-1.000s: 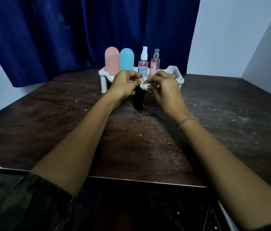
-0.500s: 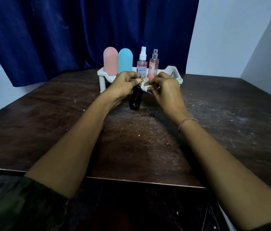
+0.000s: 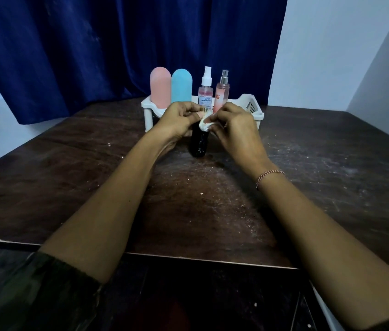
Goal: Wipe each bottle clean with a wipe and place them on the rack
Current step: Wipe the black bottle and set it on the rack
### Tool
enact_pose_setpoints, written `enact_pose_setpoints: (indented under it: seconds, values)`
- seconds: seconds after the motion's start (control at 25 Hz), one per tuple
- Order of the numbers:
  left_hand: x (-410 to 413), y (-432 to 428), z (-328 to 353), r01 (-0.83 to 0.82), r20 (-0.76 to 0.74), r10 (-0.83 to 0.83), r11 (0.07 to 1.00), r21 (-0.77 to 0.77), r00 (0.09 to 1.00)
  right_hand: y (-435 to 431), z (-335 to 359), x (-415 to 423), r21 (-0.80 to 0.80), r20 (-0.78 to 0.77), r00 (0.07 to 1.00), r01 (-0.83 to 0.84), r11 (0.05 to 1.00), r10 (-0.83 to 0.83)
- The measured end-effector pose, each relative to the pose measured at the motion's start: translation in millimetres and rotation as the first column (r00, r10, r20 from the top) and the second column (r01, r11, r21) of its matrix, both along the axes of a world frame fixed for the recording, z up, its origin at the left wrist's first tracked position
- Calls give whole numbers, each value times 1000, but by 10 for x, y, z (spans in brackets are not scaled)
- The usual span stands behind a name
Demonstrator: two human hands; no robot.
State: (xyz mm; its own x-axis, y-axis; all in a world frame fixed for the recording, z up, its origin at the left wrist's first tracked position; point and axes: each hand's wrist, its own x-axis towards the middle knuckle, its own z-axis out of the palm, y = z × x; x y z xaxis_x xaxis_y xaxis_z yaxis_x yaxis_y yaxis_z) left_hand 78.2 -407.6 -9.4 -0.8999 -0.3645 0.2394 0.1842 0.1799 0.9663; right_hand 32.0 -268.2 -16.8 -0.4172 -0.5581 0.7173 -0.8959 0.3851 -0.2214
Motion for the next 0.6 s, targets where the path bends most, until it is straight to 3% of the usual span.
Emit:
enact_pose_setpoints:
  seconds: [0.36, 0.52, 0.6]
  values:
    - [16, 24, -24, -24, -32, 25, 999, 41, 999, -22, -43, 71, 63, -27, 1000, 3, 998, -1]
    - [-11, 23, -25, -22, -12, 23, 999, 29, 1000, -38, -35, 77, 19, -34, 999, 27, 999, -26]
    - [-20, 5, -32, -17, -11, 18, 999, 36, 1000, -46, -54, 81, 93, -61, 997, 60, 994, -54]
